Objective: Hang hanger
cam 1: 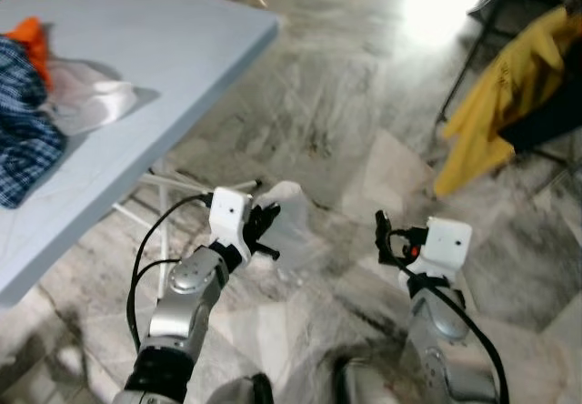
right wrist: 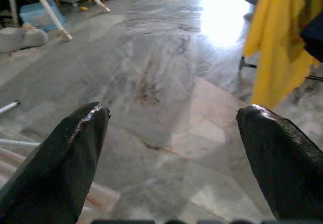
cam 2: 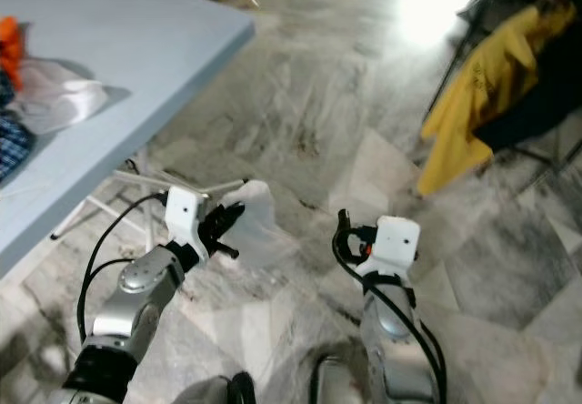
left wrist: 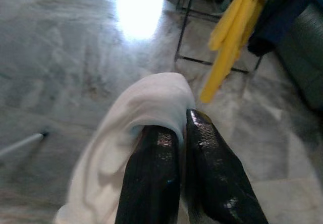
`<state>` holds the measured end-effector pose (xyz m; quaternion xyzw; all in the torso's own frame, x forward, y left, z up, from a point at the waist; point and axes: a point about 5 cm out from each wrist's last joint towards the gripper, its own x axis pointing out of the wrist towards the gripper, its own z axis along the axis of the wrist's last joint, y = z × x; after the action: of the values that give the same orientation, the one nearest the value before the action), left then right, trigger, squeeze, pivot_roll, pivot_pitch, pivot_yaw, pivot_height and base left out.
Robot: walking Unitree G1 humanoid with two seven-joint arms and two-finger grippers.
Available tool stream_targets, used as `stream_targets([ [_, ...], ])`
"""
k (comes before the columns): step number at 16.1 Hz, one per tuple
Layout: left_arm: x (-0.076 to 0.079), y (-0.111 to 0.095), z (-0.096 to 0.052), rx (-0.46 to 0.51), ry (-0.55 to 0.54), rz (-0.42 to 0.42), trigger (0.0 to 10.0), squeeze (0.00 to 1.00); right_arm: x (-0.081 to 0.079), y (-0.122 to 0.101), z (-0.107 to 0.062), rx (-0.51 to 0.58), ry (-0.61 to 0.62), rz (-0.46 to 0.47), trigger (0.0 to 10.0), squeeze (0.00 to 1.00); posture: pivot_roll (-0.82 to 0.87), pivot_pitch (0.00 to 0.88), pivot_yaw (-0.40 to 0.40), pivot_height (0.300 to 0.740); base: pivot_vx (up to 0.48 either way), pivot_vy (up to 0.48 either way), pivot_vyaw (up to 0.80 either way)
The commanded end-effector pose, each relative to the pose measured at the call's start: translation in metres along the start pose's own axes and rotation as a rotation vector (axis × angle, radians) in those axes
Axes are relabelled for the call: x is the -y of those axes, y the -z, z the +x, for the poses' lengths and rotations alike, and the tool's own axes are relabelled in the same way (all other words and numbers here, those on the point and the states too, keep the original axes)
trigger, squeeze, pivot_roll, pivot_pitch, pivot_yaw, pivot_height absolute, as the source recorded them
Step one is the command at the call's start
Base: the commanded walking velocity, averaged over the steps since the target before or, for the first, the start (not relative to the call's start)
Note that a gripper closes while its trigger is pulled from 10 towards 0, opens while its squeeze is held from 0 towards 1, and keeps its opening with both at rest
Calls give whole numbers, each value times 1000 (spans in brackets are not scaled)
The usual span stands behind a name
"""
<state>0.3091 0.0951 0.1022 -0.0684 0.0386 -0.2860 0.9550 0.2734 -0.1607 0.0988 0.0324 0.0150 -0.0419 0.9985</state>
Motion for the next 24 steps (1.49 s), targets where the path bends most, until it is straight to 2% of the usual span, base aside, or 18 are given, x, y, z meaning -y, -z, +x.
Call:
stream_targets([
  [1, 6, -3, 0, 20, 53, -21, 10000, 0, 4, 2, -2, -11, 17, 0, 10000, 0, -138, 213, 85, 740, 0, 0, -419],
  [8, 9, 1, -1, 29, 74, -60, 10000, 0, 3, 3, -3, -13, 14, -3, 10000, 0, -145, 214, 70, 740, 271, 0, -746],
  [16, 16, 12, -2, 35, 48, -103, 10000, 0, 6, 2, -2, -32, -32, -39, 10000, 0, -163, 212, 7, 740, 366, 0, 0],
  [20, 16, 12, -2, 35, 48, -103, 10000, 0, 6, 2, -2, -32, -32, -39, 10000, 0, -163, 212, 7, 740, 480, 0, 0],
  [21, 18, 19, -2, 34, 0, -116, 10000, 0, 2, 5, -6, -61, -84, -65, 10000, 0, -167, 208, -77, 740, 322, 0, 0],
  [24, 9, 28, -7, -12, -134, -74, 10000, 0, -3, 5, -3, -73, -121, -78, 10000, 0, -149, 212, -75, 740, 0, 0, 0],
])
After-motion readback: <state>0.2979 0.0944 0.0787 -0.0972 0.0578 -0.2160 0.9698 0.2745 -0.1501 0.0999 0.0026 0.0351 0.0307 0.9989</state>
